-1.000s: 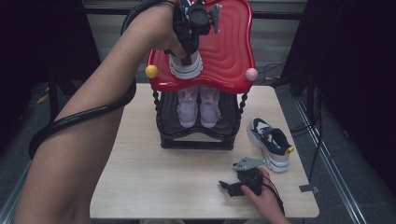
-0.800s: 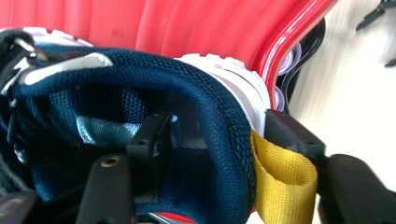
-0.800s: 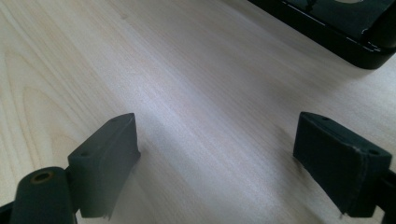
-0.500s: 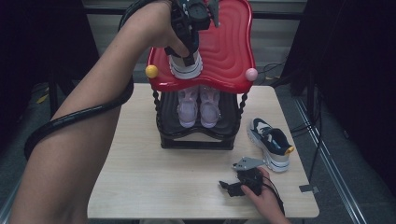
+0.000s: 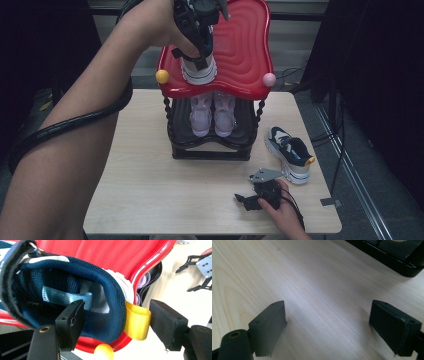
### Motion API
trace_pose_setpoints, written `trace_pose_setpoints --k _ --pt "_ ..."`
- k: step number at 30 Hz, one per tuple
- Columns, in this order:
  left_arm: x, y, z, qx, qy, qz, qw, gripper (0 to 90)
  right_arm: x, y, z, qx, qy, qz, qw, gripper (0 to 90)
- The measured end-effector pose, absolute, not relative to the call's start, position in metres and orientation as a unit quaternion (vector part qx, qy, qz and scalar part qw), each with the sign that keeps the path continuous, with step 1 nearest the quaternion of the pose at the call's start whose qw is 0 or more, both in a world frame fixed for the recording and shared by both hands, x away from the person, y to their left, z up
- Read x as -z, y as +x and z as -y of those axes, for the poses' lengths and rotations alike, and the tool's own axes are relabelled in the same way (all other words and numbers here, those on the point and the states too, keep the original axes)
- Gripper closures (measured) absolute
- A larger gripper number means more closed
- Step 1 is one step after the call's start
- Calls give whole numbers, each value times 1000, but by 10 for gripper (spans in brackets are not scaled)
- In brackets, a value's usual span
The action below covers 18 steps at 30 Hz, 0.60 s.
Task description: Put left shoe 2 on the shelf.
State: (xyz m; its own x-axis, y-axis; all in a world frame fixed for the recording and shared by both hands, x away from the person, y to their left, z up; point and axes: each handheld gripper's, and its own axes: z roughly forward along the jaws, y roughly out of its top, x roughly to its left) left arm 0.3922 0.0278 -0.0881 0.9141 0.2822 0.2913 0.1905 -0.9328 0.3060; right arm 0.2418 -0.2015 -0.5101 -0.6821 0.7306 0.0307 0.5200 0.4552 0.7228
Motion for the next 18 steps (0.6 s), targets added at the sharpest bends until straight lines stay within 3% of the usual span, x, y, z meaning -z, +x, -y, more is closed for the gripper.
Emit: trace_pose_setpoints --k 18 --pt "83 382 -56 -152 967 -143 146 286 510 242 202 -365 370 -842 146 131"
